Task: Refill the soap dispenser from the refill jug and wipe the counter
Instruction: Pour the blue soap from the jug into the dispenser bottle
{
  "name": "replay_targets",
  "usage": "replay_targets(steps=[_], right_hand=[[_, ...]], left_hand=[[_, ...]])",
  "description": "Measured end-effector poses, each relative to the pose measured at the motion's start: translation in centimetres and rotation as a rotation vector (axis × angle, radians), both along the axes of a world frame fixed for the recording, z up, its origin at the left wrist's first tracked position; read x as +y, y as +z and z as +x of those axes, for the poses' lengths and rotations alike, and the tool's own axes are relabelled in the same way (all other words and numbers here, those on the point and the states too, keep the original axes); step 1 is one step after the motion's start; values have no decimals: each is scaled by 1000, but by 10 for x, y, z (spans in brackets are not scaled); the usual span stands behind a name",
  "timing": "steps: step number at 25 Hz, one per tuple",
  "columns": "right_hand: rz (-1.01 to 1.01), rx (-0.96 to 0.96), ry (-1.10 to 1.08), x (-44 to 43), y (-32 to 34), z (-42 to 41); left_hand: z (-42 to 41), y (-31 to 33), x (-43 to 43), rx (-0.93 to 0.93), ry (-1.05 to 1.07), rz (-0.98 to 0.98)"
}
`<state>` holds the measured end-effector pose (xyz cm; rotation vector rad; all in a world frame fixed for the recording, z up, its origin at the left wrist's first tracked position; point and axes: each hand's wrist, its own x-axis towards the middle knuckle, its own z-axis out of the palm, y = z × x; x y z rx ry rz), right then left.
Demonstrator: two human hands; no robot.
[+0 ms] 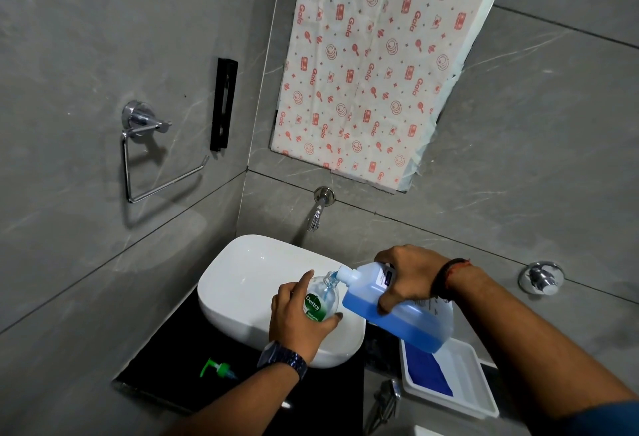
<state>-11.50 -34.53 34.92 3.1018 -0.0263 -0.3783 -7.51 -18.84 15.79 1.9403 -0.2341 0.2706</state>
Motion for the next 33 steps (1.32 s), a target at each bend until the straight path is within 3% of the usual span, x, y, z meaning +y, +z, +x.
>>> replay_targets(steps=[21, 33], right_hand=[[116, -174, -59, -1, 77, -4], [94, -154, -59, 2, 110, -5]], left_hand=[[29, 86, -9, -211, 32, -93], [27, 106, -14, -234, 20, -103]])
